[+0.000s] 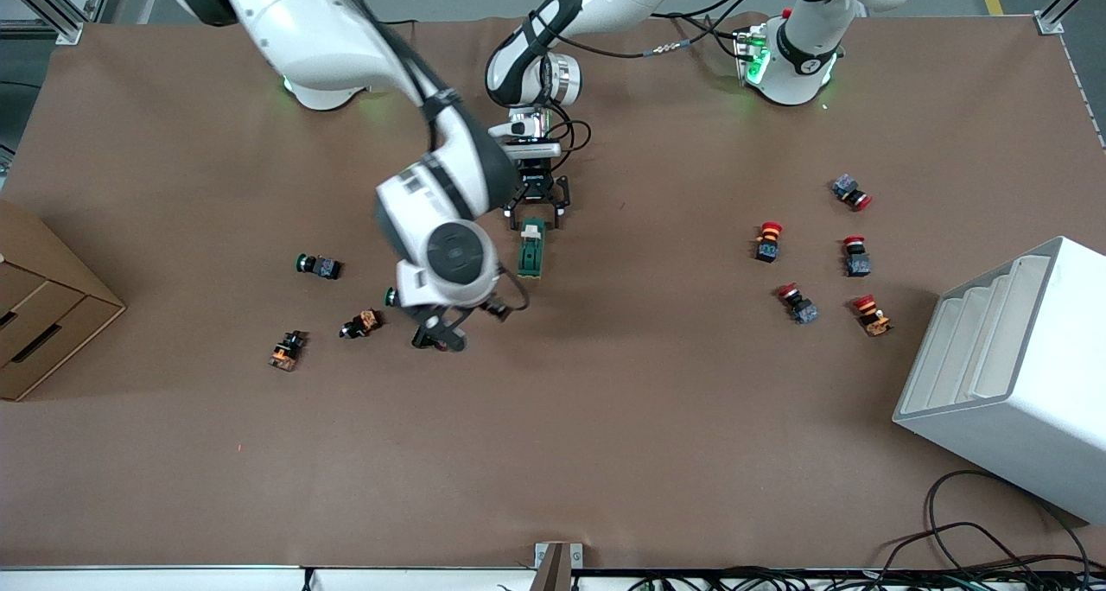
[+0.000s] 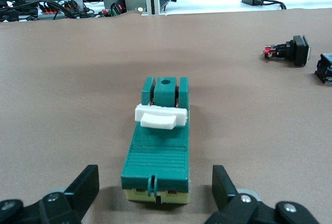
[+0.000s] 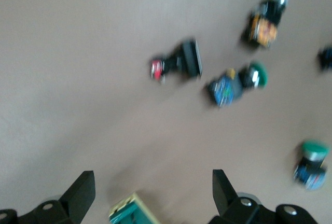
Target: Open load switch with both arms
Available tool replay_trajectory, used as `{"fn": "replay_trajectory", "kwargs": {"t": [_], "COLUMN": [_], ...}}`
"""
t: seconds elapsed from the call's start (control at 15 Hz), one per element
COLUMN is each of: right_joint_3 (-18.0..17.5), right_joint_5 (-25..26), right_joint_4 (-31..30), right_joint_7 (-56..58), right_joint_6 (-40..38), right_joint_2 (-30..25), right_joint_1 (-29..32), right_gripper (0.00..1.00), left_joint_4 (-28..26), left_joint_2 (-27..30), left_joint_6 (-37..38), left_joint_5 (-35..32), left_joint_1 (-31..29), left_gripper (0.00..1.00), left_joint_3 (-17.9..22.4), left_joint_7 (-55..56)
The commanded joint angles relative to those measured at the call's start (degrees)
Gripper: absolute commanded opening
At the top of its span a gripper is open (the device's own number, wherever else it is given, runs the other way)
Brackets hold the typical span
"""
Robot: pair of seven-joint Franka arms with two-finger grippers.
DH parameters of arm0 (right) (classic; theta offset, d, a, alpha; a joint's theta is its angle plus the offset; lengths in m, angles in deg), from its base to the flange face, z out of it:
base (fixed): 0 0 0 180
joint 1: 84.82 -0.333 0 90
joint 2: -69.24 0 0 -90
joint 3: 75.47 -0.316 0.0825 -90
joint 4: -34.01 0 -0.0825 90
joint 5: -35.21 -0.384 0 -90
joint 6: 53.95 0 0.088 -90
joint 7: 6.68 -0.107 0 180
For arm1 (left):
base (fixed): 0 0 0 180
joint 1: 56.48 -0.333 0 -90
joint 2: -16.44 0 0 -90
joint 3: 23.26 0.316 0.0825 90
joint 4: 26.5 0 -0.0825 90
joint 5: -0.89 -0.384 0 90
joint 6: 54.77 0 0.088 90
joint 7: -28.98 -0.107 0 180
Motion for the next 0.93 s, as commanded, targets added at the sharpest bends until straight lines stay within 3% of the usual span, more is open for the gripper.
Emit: {"fn": "replay_trajectory", "kwargs": {"t": [0.0,0.13,0.53,0.73,0.87], "right_joint_3": [-1.23,-1.23,-1.14,-1.23,-1.23], "right_joint_5": [0.91,0.91,1.0,0.91,1.0], "right_joint_4": [-3.21,-5.32,-12.61,-12.62,-12.18], "right_joint_7": [13.29,23.75,53.81,62.19,64.49], "right_joint_6": [-0.97,-1.06,-1.41,-4.75,-6.15], "right_joint_2": [-5.06,-7.96,-17.37,-19.74,-21.24], "right_joint_1": [6.19,10.76,23.24,28.87,31.69], "right_gripper": [1.0,1.0,1.0,1.0,1.0], "left_joint_4": [0.82,2.67,12.15,16.46,18.48], "left_joint_2": [0.03,0.03,1.17,3.54,4.69], "left_joint_6": [0.48,0.3,-0.66,-0.66,-0.84], "left_joint_5": [-0.07,1.24,15.46,25.66,28.31], "left_joint_1": [0.03,-0.5,-4.45,-6.99,-9.81], "left_gripper": [0.96,0.96,0.96,0.96,0.96], "left_joint_3": [0.06,0.06,-0.11,-0.03,-0.29], "left_joint_7": [0.41,-1.86,-16.62,-25.31,-30.41]}}
